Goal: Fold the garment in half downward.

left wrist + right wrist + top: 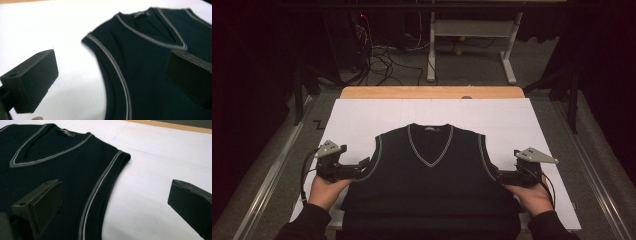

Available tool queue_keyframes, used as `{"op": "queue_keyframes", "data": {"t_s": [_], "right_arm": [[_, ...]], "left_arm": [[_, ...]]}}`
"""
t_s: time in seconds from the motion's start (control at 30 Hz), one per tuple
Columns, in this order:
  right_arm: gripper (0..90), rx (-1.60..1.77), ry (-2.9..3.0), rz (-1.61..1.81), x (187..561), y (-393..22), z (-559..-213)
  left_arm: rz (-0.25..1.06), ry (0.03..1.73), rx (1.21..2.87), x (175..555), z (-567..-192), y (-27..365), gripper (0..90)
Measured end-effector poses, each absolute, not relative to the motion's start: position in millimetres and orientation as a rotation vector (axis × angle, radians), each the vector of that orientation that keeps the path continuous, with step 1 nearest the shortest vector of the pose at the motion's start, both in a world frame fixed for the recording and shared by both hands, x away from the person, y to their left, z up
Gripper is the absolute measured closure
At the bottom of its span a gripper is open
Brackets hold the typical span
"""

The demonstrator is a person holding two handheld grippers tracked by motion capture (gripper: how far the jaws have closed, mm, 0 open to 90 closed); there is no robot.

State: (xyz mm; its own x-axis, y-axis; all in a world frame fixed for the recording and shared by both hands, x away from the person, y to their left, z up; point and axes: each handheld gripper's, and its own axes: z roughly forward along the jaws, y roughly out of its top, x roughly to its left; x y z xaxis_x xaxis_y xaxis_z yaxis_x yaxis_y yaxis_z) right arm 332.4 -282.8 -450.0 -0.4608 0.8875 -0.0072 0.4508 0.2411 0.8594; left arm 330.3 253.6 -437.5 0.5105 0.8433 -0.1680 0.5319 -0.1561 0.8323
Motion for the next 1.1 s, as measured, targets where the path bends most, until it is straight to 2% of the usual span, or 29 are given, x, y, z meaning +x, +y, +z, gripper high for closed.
{"op": "queue_keyframes", "data": {"t_s": [0.13, 0.33, 0.53, 0.63, 0.73, 0.83, 0.93, 1.1], "right_arm": [[0.0, 1.207, 2.020, 1.126, 349, -275, -446], [0.0, 1.225, 2.018, 1.129, 377, -267, -434], [0.2, 1.258, 2.048, 1.074, 403, -259, -437], [1.9, 1.285, 2.068, 1.037, 416, -255, -444], [6.3, 1.320, 2.108, 0.979, 427, -250, -451], [13.1, 1.360, 2.124, 0.962, 437, -245, -457], [17.4, 1.409, 2.158, 0.906, 445, -240, -464], [25.3, 1.415, 2.167, 0.851, 450, -230, -470]], "left_arm": [[0.385, 1.165, 1.823, 350, -429, 246, 0.0], [0.412, 1.197, 1.825, 380, -419, 235, 0.0], [0.386, 1.314, 1.854, 417, -429, 231, 0.0], [0.316, 1.368, 1.879, 430, -439, 228, 0.4], [0.266, 1.405, 1.902, 438, -450, 221, 10.9], [0.223, 1.462, 1.951, 446, -464, 214, 13.9], [0.207, 1.443, 1.971, 446, -469, 208, 22.6], [0.273, 1.478, 2.015, 445, -469, 197, 28.0]]}}
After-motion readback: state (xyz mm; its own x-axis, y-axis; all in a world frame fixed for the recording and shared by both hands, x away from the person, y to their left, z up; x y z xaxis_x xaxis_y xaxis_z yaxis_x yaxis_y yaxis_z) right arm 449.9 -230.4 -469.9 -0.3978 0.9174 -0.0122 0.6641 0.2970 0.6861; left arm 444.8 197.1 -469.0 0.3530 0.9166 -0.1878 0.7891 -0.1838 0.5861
